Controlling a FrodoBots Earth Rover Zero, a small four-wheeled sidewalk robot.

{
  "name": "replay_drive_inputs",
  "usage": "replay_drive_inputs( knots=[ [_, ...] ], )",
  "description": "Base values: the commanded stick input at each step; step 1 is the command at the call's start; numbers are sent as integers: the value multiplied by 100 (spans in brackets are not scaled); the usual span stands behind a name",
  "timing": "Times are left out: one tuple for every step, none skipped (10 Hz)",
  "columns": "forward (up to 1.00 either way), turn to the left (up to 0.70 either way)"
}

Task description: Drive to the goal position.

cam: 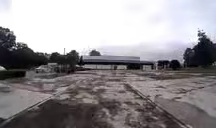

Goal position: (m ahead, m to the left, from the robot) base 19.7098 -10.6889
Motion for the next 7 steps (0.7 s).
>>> replay_drive_inputs(
  knots=[
    [0,0],
    [0,0],
    [0,0],
    [0,0],
    [0,0],
    [0,0],
    [0,0]
  ],
)
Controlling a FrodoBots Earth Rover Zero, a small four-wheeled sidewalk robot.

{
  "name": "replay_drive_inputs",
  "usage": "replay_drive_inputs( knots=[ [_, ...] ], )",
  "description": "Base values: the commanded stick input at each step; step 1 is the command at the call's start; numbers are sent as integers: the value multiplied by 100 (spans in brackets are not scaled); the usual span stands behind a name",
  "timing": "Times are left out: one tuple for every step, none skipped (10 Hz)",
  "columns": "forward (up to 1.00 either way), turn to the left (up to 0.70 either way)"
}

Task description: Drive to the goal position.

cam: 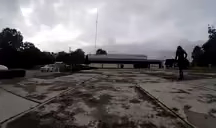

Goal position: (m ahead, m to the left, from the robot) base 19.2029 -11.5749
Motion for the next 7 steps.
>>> replay_drive_inputs(
  knots=[
    [0,0],
    [0,0],
    [35,0],
    [70,0],
    [70,0],
    [70,0],
    [70,0]
  ],
)
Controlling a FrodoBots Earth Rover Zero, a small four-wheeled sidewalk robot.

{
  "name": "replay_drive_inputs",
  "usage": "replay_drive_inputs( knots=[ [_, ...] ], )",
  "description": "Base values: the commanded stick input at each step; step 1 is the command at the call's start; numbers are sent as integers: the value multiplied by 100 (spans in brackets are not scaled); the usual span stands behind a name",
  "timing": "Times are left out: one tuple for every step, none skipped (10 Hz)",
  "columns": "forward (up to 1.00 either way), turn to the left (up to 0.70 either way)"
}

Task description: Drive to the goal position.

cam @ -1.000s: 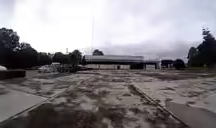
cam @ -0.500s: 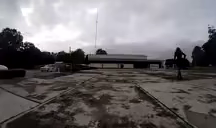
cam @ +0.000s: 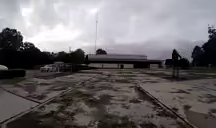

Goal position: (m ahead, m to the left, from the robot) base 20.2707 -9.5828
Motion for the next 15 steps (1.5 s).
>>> replay_drive_inputs(
  knots=[
    [70,0],
    [70,0],
    [70,0],
    [70,-3],
    [70,-26],
    [70,-34],
    [70,-35],
    [70,-35],
    [70,-35],
    [70,-35],
    [70,-16],
    [70,0],
    [70,0],
    [70,0],
    [70,0]
  ],
)
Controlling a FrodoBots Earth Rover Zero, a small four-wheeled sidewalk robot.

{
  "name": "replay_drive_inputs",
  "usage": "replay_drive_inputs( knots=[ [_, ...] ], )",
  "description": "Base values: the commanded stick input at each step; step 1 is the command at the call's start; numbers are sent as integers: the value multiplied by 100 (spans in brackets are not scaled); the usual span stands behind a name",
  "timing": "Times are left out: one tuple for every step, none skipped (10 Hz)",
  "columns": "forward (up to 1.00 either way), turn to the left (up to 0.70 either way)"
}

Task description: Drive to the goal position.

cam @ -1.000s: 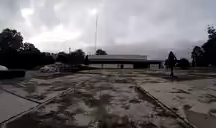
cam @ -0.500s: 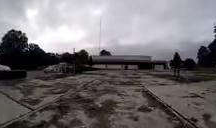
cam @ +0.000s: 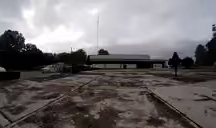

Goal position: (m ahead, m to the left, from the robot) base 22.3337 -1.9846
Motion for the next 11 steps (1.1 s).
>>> replay_drive_inputs(
  knots=[
    [70,0],
    [70,0],
    [70,0],
    [70,-2],
    [70,-16],
    [70,-29],
    [70,-35],
    [70,-35],
    [70,-35],
    [70,-35],
    [70,-22]
  ],
)
